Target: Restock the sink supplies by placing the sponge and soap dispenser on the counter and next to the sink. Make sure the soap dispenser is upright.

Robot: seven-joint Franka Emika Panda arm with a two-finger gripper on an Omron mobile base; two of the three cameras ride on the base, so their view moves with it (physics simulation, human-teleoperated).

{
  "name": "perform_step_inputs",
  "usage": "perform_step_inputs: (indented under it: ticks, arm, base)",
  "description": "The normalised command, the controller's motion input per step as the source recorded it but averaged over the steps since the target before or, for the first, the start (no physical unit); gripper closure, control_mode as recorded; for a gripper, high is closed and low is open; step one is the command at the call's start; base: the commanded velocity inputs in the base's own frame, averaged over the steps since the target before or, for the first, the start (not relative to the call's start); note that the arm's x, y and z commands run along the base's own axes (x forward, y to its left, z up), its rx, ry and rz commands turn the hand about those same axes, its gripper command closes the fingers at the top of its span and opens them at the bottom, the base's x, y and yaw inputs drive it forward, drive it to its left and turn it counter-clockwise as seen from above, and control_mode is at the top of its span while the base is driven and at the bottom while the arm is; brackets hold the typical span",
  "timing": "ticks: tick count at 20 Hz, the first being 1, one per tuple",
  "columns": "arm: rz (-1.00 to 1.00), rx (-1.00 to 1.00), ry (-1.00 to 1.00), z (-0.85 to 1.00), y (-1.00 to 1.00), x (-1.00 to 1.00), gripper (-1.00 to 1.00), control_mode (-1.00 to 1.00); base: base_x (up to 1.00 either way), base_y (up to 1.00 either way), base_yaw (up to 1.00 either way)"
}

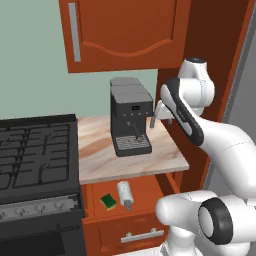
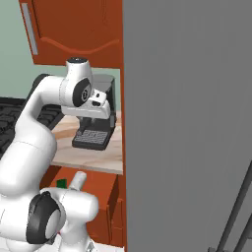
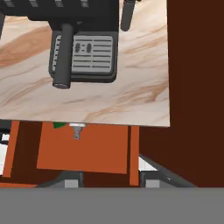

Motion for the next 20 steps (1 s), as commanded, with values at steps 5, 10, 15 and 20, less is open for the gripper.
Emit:
perform_step_inputs:
  ticks: [5, 10, 15, 20]
  arm:
    - [0.00, 0.00, 0.00, 0.00, 0.00, -0.06, -1.00, 1.00]
    - [0.00, 0.00, 0.00, 0.00, 0.00, 0.00, -1.00, 1.00]
    - [0.00, 0.00, 0.00, 0.00, 0.00, 0.00, -1.00, 1.00]
    - [0.00, 0.00, 0.00, 0.00, 0.00, 0.00, -1.00, 1.00]
  base:
    - [-0.46, 0.03, 0.00]
    - [-0.79, 0.44, 0.00]
    - [-0.08, 0.62, 0.00]
    - [0.00, 0.04, 0.00]
